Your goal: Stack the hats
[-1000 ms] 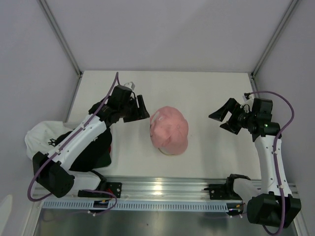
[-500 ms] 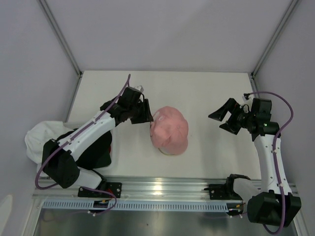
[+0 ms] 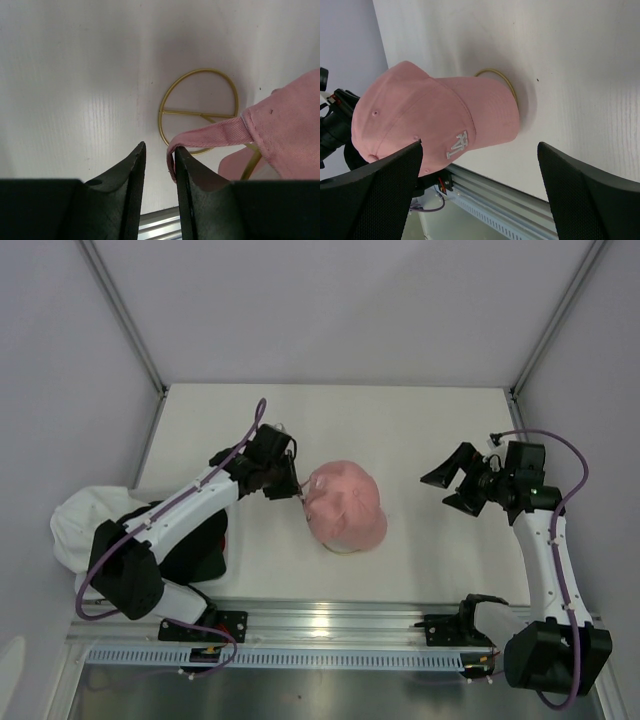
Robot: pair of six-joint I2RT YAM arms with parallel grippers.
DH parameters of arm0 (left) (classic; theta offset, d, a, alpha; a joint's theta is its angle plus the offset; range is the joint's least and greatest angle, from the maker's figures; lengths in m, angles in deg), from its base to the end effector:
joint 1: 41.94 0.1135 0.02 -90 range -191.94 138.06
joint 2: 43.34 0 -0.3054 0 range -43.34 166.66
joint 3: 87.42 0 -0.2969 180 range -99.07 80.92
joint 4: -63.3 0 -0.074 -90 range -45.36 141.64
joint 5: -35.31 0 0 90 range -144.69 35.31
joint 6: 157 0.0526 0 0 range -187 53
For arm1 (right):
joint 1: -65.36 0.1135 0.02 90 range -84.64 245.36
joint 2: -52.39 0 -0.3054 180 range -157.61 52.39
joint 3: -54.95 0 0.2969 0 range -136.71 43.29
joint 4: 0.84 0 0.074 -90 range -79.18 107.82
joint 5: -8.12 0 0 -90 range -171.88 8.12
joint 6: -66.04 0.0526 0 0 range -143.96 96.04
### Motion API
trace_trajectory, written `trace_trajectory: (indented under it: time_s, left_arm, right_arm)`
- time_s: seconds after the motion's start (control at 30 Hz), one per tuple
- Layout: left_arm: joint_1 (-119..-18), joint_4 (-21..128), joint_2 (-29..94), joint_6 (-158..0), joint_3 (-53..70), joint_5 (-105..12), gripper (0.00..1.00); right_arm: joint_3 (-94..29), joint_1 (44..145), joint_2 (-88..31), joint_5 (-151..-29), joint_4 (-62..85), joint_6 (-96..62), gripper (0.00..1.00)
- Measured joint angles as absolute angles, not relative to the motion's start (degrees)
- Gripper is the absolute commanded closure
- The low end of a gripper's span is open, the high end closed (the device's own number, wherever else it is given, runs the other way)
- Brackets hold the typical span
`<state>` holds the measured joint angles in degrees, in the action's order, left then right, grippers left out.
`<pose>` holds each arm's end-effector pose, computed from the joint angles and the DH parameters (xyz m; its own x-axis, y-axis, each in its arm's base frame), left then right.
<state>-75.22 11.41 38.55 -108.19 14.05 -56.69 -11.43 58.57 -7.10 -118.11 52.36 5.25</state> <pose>0.2898 -0.1880 0.2945 -0.8671 -0.2181 -0.4478 -0.0522 0.9339 -0.3538 0.2421 0.0025 0.3280 -0.7780 0.4891 -0.3944 0.0798 0.6995 0.7101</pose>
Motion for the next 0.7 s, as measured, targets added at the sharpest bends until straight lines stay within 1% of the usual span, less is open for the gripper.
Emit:
trace_trajectory:
  time_s: [0.53,0.63,0.67,0.7]
  left_arm:
    - [-75.31,13.38,39.82,-110.66,20.04,-56.17,0.67]
    - [-75.31,13.88,40.04,-110.62,20.46,-55.84,0.65]
    - [-75.31,14.01,40.1,-110.6,20.61,-55.77,0.63]
    - [-75.31,14.12,40.1,-110.57,20.74,-55.75,0.59]
  right_arm:
    - [-10.03,64.12,-9.13,-116.53,49.49,7.0,0.01]
    - [-10.03,64.76,-9.48,-116.12,49.12,7.19,0.0]
    - [-10.03,64.82,-9.59,-116.08,49.05,7.26,0.0]
    - [-10.03,64.89,-9.68,-115.9,49.03,7.26,0.0]
